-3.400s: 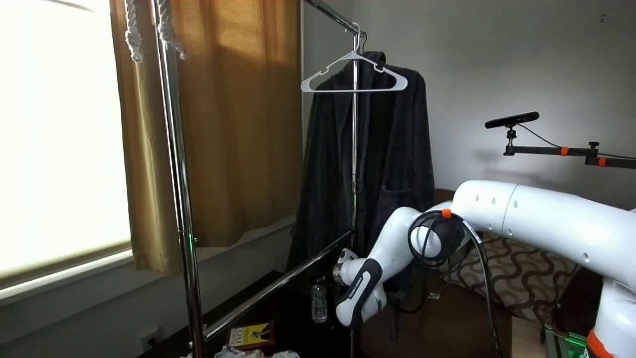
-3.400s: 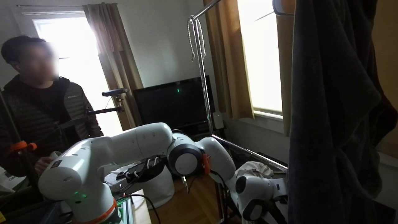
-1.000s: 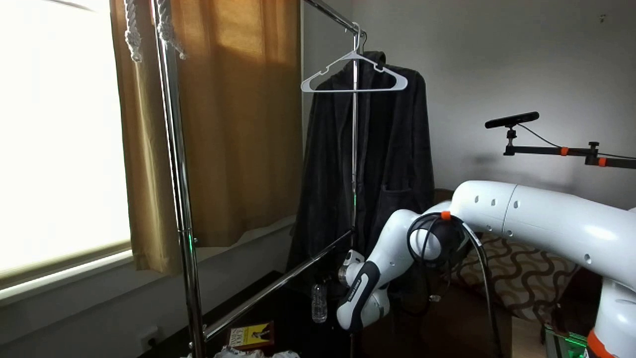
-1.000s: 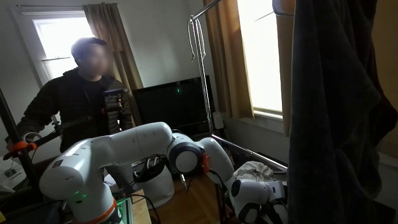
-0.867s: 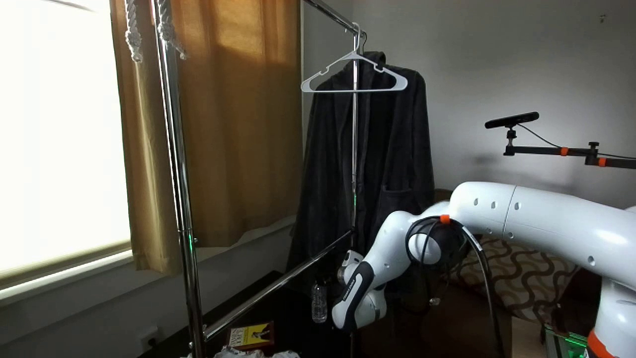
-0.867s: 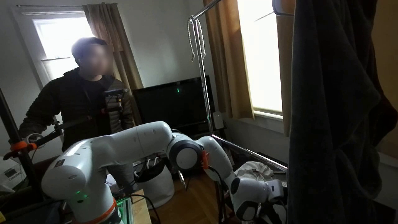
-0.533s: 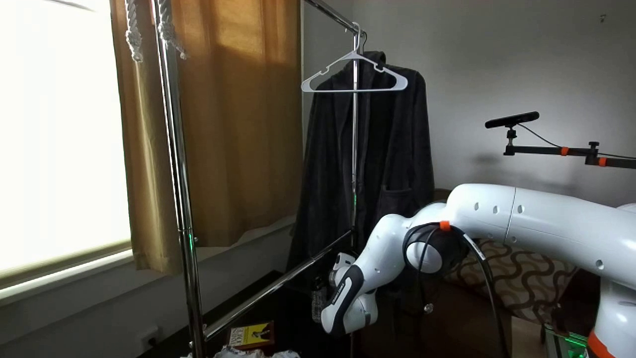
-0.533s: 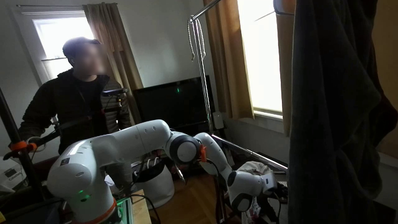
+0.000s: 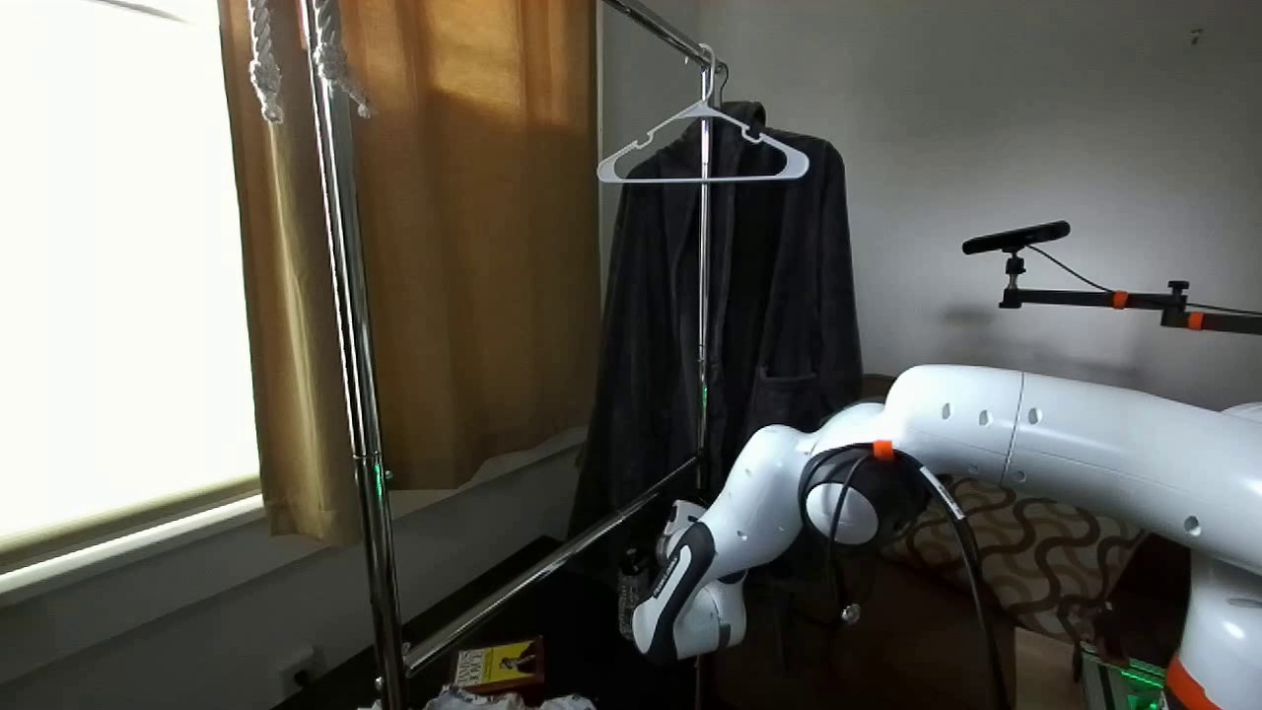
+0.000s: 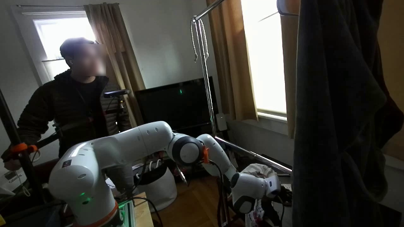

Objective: Put the water bottle in the grey rob

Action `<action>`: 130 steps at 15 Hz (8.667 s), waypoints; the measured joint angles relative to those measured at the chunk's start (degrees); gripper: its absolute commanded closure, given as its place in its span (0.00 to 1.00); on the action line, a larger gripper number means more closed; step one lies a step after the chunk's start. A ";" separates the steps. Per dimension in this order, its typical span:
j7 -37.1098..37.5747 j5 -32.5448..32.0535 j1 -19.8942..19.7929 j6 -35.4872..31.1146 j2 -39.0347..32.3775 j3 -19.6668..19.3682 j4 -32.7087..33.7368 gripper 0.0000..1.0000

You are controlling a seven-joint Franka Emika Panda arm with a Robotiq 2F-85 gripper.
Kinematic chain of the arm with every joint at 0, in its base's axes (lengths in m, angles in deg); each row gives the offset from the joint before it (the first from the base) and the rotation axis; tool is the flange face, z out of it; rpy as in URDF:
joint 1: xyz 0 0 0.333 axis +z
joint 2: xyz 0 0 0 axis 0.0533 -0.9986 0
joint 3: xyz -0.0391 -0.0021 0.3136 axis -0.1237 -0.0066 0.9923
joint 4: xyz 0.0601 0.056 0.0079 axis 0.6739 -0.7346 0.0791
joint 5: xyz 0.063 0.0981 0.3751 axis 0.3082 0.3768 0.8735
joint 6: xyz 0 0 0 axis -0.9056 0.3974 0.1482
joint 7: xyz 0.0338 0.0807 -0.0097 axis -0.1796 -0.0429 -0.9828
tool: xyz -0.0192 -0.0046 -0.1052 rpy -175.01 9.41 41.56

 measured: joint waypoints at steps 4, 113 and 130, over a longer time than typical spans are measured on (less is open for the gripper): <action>3.81 -6.36 -1.93 0.86 0.01 -0.54 1.16 0.11; -3.42 -52.29 -74.47 -20.90 65.91 60.57 -84.27 0.68; 14.74 -55.12 -52.49 -5.25 100.09 26.39 -83.43 0.68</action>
